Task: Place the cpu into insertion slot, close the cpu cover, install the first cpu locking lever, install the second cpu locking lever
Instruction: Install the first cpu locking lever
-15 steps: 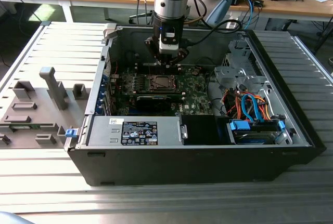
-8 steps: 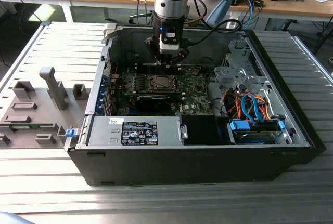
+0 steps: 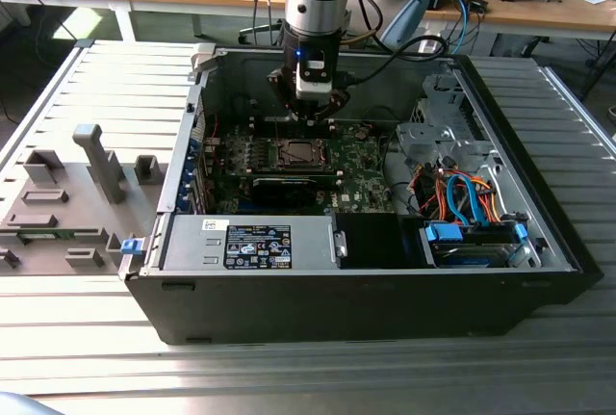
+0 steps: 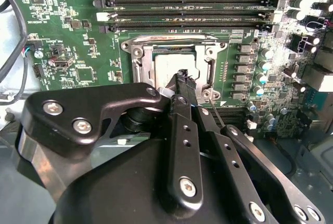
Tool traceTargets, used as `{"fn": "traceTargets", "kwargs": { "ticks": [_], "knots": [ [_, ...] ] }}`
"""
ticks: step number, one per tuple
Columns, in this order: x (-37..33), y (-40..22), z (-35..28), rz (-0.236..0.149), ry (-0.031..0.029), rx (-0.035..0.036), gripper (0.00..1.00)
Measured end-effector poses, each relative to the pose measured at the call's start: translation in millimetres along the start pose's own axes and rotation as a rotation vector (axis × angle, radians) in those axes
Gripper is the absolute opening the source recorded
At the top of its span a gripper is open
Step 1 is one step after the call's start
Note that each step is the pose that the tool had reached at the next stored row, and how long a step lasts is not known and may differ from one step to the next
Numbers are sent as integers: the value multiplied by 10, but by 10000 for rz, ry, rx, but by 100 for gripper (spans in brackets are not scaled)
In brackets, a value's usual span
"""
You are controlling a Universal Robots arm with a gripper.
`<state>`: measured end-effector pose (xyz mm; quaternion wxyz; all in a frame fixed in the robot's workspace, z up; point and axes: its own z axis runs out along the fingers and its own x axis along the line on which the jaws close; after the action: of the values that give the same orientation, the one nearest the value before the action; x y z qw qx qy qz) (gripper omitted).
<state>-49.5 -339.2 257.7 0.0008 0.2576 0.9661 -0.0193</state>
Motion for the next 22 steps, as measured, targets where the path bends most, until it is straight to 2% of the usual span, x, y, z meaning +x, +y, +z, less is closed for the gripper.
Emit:
{"fn": "traceTargets", "kwargs": {
  "ticks": [22],
  "knots": [
    [0, 0, 0, -338, -13, -4, 11]
  ]
}}
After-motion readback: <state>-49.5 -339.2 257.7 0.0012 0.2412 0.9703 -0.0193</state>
